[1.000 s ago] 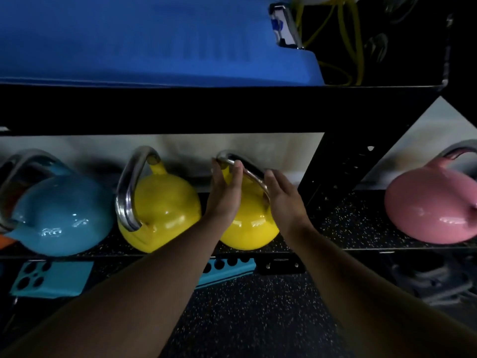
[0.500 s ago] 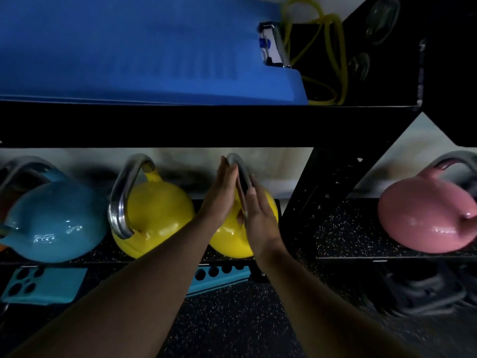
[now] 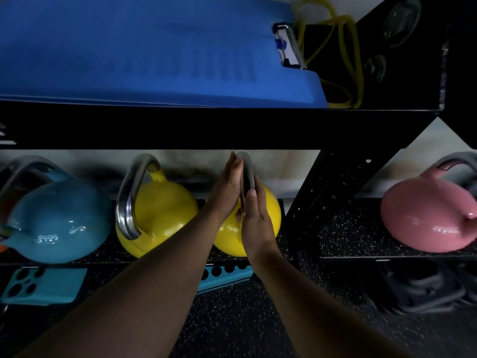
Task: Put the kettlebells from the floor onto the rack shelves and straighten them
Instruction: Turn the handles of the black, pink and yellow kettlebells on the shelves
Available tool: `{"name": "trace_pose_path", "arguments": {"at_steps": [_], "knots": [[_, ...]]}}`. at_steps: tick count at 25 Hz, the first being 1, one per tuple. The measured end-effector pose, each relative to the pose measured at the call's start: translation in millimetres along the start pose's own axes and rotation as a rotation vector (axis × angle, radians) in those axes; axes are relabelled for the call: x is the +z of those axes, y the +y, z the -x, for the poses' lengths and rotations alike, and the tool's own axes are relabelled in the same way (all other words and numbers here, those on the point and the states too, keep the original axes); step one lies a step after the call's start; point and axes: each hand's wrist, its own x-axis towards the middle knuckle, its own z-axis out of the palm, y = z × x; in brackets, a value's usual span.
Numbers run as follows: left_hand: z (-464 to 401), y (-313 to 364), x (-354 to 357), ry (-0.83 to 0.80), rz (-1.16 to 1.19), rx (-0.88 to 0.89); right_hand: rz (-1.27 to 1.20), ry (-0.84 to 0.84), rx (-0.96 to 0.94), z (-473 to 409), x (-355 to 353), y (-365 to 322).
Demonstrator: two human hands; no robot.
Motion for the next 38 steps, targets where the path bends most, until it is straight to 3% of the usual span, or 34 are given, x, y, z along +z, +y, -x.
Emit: {"name": "trace_pose_path", "arguments": {"at_steps": [6, 10, 26, 31, 34, 36, 38], "knots": [[1, 5, 0, 0.0, 0.01, 0.009, 0.007, 0.028, -0.009, 1, 4, 1], [-1, 3, 1, 0.016, -0.027, 0.025, 0.142, -0.027, -0.047, -3, -5, -1], [1, 12, -8, -0.004, -0.129, 0.015, -0.065, -0.153, 0.039, -7, -27, -3], [6, 20, -5, 0.037, -0.18, 0.004, 0.053, -0.142, 0.016, -10, -27, -3], [9, 27, 0, 0.039, -0.398, 0.007, 0.121, -0.174, 0.031, -11, -28, -4], [6, 35, 0, 0.039, -0.707, -0.017, 0.22, -0.182, 0.031, -11, -34, -12], [8, 44, -2, 0.081, -0.859, 0.07, 0.373, -0.171, 0.008, -11, -46, -24]]}}
